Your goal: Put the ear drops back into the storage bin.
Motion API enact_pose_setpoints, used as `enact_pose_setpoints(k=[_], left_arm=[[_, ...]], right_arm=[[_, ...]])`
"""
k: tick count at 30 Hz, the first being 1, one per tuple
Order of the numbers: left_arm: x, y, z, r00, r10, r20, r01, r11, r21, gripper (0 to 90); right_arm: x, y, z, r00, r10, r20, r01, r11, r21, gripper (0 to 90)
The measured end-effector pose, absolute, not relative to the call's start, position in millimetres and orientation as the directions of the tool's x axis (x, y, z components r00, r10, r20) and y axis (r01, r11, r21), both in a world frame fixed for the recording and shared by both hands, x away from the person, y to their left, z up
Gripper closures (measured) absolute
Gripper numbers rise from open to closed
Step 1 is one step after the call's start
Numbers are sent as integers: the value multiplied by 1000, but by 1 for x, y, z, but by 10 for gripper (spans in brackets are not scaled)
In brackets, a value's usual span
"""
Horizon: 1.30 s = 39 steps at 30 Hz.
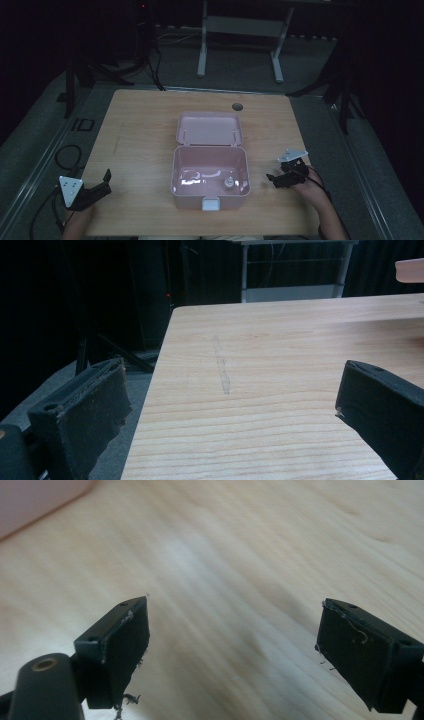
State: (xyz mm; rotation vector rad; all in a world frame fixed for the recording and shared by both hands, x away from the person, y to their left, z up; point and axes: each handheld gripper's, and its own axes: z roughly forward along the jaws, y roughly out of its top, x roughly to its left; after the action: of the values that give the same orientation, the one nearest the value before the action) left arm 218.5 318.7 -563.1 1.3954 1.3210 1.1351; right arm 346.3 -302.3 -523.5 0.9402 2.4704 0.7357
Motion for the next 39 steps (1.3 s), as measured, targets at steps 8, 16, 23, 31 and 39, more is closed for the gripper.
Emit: enact_pose_setpoints(k=[8,16,23,31,39], left_arm=[[218,319,-563,18,999,45,196,-47,980,10],[218,319,-563,18,999,43,191,-46,980,10],[218,319,-563,18,999,43,194,-45,980,10],[218,319,-563,16,999,41,196,-44,980,10],[218,319,-563,18,999,40,195,-43,980,10]], right_arm=[[342,-312,-532,-564,800,-207,523,539,660,129],[338,-320,-541,-420,884,-208,562,433,705,123],[330,-329,-544,-272,945,-183,545,307,780,122],[321,-333,-547,-166,974,-154,472,215,855,122],[313,-334,-550,-152,976,-155,406,205,890,122]])
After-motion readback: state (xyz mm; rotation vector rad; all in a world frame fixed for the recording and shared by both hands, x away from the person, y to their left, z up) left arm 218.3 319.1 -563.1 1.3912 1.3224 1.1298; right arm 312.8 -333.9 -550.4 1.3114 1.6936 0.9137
